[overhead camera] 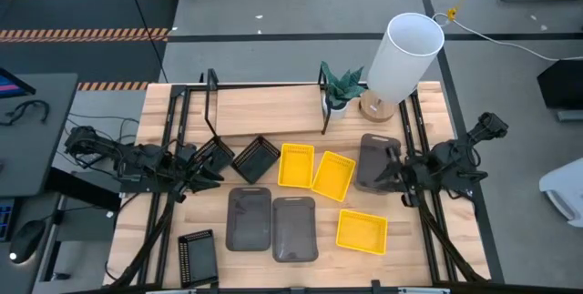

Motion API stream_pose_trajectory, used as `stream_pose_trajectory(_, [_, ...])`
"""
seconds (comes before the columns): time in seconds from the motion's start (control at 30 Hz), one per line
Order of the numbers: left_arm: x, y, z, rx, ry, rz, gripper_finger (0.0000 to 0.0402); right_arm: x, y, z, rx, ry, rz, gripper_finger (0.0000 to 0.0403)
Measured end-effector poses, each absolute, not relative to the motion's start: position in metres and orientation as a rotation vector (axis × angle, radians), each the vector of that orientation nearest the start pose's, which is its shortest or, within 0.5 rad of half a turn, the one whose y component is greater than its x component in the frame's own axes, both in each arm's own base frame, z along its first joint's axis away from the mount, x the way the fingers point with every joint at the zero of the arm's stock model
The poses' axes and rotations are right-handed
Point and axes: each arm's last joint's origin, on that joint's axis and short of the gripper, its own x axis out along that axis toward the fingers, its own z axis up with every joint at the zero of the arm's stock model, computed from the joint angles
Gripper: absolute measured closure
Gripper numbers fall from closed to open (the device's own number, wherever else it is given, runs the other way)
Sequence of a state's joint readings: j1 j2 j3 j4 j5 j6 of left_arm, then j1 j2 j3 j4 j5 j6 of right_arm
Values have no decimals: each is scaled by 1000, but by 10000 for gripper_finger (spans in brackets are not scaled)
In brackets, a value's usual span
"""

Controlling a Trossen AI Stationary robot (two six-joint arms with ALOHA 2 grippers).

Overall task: Stack baskets on shelf by color
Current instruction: Stack the bottom yellow bin on the top right yellow bin

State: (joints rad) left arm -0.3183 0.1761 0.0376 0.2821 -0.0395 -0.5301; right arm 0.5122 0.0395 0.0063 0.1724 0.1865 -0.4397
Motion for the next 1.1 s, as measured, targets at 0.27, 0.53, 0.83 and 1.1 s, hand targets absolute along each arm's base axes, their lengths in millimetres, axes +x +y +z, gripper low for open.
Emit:
stream_pose_trajectory(0.27, [102, -32, 189, -552, -64, -309, 285, 80, 38, 211, -669, -562, 95, 313])
stream_pose_trajectory(0.53, [102, -32, 189, -551, -65, -309, 285, 68, 25, 234, -334, -689, -89, 313])
stream_pose_trajectory(0.83, [102, -32, 189, -551, -65, -309, 285, 82, 17, 230, 81, -378, -397, 313])
stream_pose_trajectory(1.1, [102, -32, 189, -551, -65, -309, 285, 104, 32, 221, 99, -213, -114, 313])
